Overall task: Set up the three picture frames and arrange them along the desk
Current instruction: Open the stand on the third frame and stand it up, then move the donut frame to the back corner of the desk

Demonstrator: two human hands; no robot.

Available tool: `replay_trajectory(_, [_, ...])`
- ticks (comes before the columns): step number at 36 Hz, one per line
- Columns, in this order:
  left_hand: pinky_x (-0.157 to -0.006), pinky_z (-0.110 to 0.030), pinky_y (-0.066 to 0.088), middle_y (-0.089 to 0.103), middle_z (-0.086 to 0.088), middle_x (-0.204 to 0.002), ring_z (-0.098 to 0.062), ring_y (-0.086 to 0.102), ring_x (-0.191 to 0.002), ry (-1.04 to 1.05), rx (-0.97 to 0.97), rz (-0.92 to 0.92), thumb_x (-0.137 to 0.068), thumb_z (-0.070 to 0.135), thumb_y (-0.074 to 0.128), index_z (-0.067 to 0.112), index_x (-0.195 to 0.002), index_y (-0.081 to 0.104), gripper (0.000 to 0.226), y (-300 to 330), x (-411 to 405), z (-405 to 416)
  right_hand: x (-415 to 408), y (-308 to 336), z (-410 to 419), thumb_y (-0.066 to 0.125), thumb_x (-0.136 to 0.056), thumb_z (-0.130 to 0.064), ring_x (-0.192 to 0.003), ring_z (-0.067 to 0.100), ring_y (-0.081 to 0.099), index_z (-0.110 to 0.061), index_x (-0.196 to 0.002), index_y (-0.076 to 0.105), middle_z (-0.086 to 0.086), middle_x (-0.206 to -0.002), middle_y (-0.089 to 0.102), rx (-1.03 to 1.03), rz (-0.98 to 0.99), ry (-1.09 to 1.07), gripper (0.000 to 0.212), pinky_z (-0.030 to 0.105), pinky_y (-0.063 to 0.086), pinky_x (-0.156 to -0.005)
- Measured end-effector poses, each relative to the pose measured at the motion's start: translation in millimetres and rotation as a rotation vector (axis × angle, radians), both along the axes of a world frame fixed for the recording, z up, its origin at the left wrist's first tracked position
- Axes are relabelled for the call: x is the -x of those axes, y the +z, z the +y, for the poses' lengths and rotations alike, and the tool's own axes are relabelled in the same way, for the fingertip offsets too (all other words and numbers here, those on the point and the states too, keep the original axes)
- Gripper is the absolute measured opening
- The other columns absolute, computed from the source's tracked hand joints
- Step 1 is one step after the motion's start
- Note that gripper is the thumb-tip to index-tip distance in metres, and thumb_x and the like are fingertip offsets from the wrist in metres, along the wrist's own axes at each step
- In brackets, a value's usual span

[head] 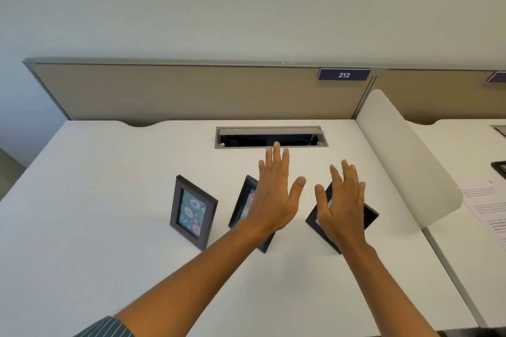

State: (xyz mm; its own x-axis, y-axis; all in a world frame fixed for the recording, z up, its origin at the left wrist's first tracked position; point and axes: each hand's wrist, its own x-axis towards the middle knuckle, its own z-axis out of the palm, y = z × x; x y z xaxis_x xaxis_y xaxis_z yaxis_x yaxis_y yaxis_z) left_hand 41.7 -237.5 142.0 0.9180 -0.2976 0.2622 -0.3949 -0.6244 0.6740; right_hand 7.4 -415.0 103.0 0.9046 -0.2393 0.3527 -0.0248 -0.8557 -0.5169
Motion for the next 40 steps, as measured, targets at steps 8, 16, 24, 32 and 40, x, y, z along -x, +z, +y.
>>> replay_trajectory(8, [-0.127,-0.036,-0.015,-0.020,0.001,-0.174,-0.014,-0.027,-0.158,0.114,-0.016,-0.007,-0.111,0.048,0.030,0.018,-0.167,-0.001,0.071,3,-14,88,-16,11,56,0.035,-0.110,-0.052,-0.170,0.019,-0.002,-0.018,-0.170,0.028,0.002,-0.184,0.009,0.033,-0.002,0.141,0.069,0.053,-0.001,-0.137])
replay_trajectory(16, [-0.129,-0.044,-0.007,-0.016,0.003,-0.174,-0.016,-0.022,-0.159,0.301,0.034,0.081,-0.110,0.050,0.030,0.021,-0.167,0.011,0.067,-18,-25,187,-25,22,118,0.037,-0.111,-0.054,-0.170,0.015,0.001,-0.021,-0.172,0.025,-0.003,-0.184,0.010,-0.112,0.069,0.309,0.070,0.041,0.011,-0.135])
replay_trajectory(24, [-0.126,-0.054,0.020,0.023,-0.004,-0.173,-0.035,0.014,-0.160,0.489,0.230,0.544,-0.104,0.064,0.030,0.031,-0.166,0.015,0.072,-45,-15,251,-21,10,182,0.046,-0.114,-0.045,-0.160,0.012,0.033,-0.026,-0.169,0.033,-0.007,-0.172,0.040,-0.457,0.281,0.386,0.060,0.041,0.031,-0.131])
replay_trajectory(32, [-0.121,-0.046,0.032,0.038,-0.001,-0.166,-0.025,0.037,-0.151,0.562,0.436,0.776,-0.102,0.066,0.037,0.026,-0.161,0.032,0.071,-65,-13,279,-14,-14,226,0.037,-0.110,-0.062,-0.132,0.009,0.058,-0.042,-0.129,0.060,0.000,-0.152,0.061,-0.741,0.534,0.295,0.036,0.032,0.044,-0.112])
replay_trajectory(40, [-0.107,-0.033,0.034,0.041,0.003,-0.164,-0.020,0.041,-0.148,0.429,0.462,0.822,-0.105,0.061,0.038,0.029,-0.158,0.038,0.061,-66,-16,280,-16,-33,242,0.038,-0.104,-0.077,-0.132,0.017,0.062,-0.032,-0.137,0.067,-0.006,-0.136,0.071,-1.046,0.663,0.159,0.063,0.048,0.039,-0.123])
